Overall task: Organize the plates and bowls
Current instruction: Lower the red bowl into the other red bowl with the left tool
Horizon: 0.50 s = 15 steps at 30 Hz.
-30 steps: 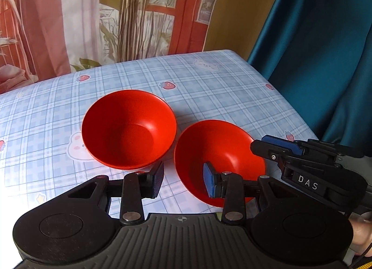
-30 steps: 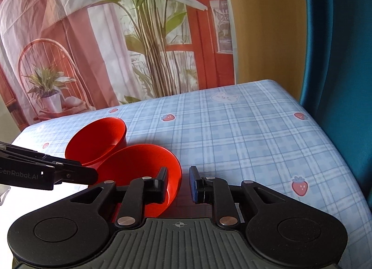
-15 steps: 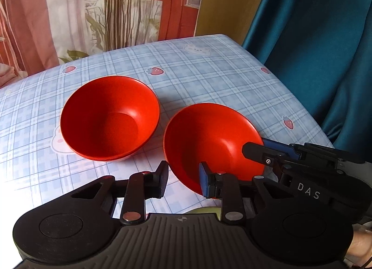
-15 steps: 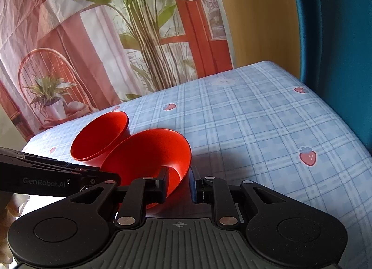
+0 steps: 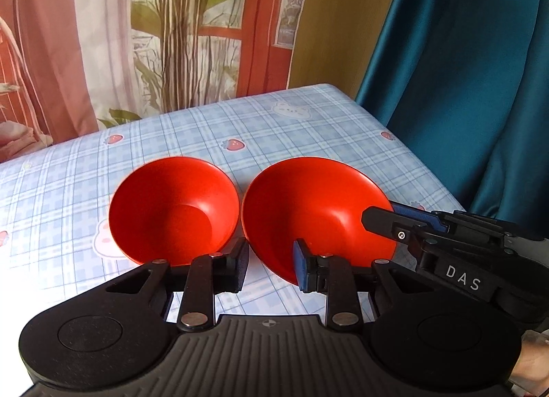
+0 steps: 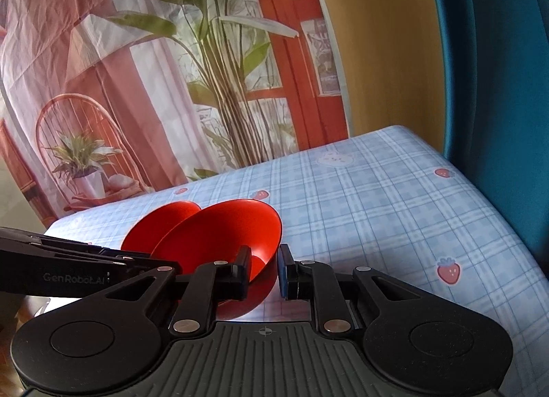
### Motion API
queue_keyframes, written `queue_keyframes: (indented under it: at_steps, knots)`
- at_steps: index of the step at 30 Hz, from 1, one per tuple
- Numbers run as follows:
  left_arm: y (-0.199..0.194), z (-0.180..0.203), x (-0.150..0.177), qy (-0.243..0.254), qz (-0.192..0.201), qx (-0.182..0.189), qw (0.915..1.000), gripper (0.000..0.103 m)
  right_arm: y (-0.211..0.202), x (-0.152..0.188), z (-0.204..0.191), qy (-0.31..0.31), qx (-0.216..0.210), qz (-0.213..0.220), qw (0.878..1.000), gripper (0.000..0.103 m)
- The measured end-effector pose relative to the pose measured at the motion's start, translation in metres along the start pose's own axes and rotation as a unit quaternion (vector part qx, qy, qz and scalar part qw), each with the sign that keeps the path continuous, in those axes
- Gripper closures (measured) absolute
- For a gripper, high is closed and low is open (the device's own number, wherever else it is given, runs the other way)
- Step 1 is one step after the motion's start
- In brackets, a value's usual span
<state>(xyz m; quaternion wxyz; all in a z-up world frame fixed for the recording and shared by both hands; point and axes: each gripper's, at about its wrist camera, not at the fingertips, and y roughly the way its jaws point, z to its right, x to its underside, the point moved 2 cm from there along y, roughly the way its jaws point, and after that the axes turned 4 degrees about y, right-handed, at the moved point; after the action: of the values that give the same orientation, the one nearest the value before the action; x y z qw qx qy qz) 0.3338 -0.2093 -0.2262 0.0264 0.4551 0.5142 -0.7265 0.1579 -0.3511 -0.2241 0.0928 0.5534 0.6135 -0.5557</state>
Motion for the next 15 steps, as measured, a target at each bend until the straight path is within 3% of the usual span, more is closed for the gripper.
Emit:
queue_keyframes:
  at_steps: [8,15]
  knots:
    - [-0.024,-0.025,-0.019,-0.018,0.047,-0.020,0.9985,0.073,0.018,-0.035,-0.028,-0.031,-0.022,0.018,0.999,0.087]
    - [-0.026,-0.063,-0.020,-0.054,0.059,-0.056,0.9953,0.073,0.055,-0.045,-0.065,-0.063,-0.049,0.009,0.997,0.087]
